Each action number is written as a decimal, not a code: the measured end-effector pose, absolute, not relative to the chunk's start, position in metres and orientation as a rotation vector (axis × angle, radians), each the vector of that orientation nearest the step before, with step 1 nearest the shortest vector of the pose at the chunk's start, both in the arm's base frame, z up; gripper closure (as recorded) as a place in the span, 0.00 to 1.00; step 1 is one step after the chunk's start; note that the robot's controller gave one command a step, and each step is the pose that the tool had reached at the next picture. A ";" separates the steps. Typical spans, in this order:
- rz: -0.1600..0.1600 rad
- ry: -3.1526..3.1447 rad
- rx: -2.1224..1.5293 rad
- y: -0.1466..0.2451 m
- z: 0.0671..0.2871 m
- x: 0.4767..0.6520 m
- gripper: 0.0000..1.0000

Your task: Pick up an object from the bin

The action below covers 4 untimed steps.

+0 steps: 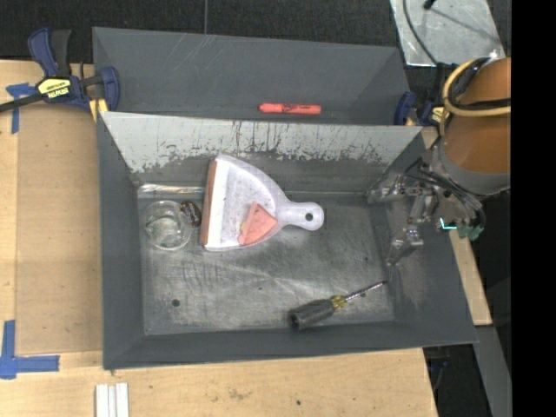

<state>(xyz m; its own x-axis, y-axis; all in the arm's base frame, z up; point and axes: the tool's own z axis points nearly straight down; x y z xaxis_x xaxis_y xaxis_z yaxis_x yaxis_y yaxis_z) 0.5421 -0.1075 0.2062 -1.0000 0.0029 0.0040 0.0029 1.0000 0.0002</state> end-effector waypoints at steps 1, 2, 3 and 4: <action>0.001 -3.142 -0.003 -0.107 0.209 0.543 0.00; 0.005 -3.143 0.275 -0.111 0.179 0.521 0.00; -0.001 -3.099 0.509 -0.106 0.147 0.504 0.00; 0.001 -3.088 0.612 -0.117 0.076 0.503 1.00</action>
Offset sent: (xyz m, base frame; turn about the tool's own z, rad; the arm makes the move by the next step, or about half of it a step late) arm -0.0543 -0.0104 -0.0711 -0.3669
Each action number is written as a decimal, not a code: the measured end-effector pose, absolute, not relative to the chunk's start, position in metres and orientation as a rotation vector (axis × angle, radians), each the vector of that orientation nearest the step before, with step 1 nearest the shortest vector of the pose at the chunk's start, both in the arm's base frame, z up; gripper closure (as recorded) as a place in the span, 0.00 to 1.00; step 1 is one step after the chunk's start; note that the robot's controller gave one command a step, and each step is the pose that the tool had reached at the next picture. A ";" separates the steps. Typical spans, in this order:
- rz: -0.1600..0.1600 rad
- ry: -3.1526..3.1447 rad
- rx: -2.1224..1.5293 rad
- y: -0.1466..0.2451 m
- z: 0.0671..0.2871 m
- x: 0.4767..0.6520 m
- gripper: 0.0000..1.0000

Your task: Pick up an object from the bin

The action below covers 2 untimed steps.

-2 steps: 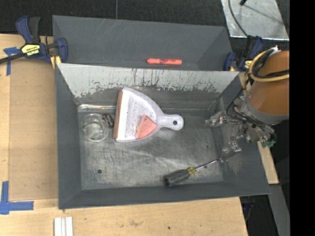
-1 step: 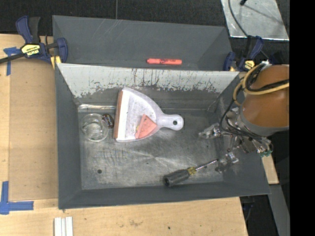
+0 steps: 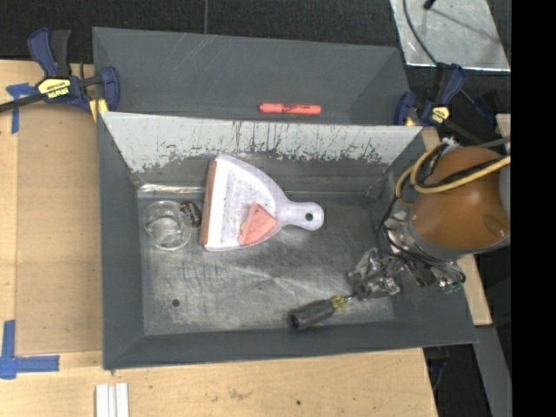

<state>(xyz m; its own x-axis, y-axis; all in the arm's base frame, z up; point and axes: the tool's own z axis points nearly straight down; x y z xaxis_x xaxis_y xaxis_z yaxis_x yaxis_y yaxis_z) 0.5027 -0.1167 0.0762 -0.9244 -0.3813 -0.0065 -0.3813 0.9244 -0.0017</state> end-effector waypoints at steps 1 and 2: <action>-0.001 3.075 -0.611 -0.117 0.076 0.503 1.00; 0.003 3.084 -0.614 -0.116 0.124 0.494 1.00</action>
Offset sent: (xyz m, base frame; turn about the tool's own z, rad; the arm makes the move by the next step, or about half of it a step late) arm -0.0178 0.0006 0.1882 -0.0065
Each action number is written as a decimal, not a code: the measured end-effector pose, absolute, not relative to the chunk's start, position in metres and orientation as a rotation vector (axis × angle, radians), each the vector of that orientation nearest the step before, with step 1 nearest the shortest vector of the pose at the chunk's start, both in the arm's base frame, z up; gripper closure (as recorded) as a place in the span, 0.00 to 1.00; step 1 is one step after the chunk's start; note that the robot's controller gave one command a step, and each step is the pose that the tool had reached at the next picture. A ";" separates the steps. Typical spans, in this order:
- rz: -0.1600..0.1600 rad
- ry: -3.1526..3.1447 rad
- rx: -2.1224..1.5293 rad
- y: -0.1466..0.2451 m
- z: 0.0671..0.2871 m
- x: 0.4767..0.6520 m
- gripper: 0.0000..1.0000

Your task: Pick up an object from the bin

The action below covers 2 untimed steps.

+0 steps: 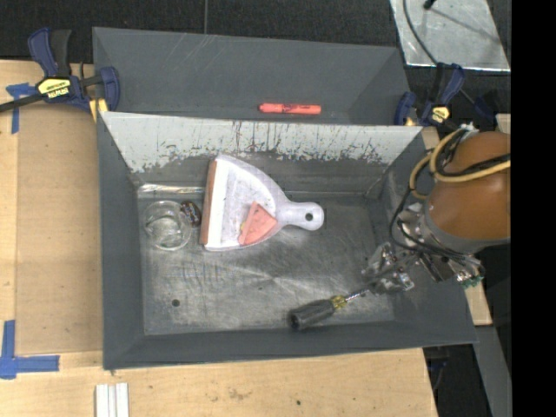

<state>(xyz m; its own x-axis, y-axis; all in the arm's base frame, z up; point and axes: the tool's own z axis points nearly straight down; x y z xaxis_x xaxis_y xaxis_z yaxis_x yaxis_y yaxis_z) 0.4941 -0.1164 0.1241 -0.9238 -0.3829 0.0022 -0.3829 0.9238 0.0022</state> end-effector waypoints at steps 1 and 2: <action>0.006 -3.019 0.895 -0.139 0.144 0.494 1.00; 0.002 -2.957 1.071 -0.157 0.125 0.556 1.00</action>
Offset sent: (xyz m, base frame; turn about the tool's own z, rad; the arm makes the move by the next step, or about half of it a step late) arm 0.0606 -0.0406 -0.0002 -0.3061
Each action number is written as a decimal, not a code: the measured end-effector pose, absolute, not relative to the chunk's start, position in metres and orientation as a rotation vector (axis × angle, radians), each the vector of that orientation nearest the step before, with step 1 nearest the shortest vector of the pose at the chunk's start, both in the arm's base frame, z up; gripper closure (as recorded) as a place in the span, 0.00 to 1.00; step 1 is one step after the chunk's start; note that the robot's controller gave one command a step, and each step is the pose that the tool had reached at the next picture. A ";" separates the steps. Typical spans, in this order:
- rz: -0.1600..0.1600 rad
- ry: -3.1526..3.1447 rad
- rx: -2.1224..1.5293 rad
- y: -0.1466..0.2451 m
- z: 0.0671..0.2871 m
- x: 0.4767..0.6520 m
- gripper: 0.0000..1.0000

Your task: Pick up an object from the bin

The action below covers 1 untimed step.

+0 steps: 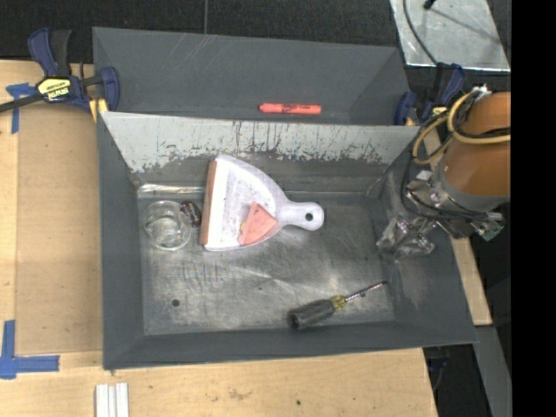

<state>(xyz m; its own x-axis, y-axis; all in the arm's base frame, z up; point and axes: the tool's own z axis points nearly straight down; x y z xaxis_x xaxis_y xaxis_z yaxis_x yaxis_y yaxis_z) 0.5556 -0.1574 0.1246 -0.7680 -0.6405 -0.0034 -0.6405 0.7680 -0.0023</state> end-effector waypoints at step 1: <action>-0.002 2.951 -1.068 -0.158 0.125 0.556 1.00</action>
Offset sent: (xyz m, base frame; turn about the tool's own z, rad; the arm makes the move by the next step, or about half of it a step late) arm -0.0728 0.0220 0.0118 -0.0409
